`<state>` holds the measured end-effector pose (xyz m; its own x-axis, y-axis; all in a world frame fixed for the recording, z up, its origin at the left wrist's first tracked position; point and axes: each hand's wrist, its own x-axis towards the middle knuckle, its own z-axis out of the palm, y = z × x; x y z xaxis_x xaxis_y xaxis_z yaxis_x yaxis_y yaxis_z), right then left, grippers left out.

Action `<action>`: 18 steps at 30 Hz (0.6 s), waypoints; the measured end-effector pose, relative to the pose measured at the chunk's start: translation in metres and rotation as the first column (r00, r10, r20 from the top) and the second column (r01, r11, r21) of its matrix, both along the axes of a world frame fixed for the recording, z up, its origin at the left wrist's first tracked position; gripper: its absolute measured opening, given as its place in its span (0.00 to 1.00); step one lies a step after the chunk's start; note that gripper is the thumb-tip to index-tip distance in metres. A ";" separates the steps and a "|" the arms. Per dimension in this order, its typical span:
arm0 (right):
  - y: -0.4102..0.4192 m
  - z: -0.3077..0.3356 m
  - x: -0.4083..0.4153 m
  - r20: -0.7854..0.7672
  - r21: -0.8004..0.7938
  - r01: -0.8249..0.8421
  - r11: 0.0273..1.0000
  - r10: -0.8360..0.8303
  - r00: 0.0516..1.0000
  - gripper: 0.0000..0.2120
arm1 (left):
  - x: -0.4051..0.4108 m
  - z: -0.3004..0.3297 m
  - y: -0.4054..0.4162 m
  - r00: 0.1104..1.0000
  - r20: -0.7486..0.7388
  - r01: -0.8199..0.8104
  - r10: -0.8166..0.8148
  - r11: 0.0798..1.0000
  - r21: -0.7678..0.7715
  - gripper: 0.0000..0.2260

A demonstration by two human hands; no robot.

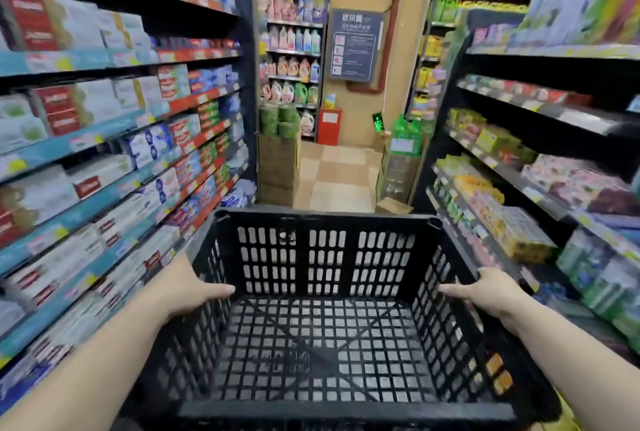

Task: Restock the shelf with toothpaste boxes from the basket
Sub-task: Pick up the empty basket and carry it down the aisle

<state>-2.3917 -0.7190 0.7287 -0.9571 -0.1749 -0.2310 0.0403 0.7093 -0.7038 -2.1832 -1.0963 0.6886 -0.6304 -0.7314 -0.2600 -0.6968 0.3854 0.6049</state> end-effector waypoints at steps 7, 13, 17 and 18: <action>-0.098 -0.014 -0.197 -0.004 -0.012 0.077 0.997 -0.077 0.997 0.30 | -0.218 -0.001 -0.110 0.998 0.014 0.058 -0.058 0.998 0.023 0.53; -0.158 -0.007 -0.356 0.062 0.019 0.128 0.992 -0.129 0.990 0.50 | -0.395 0.024 -0.182 0.991 0.041 0.129 -0.127 0.990 -0.049 0.52; -0.198 -0.008 -0.474 0.027 -0.043 0.128 0.991 -0.127 0.992 0.49 | -0.520 0.026 -0.222 0.990 0.042 0.135 -0.132 0.986 -0.094 0.46; -0.209 -0.008 -0.507 0.009 -0.031 0.115 0.993 -0.115 0.993 0.48 | -0.553 0.022 -0.233 0.991 0.043 0.130 -0.127 0.988 -0.085 0.47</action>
<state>-2.8990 -0.9282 0.7202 -0.9696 -0.0711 -0.2343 0.1256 0.6771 -0.7251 -2.7357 -1.3291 0.7109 -0.7120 -0.6658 -0.2232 -0.6591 0.5239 0.5395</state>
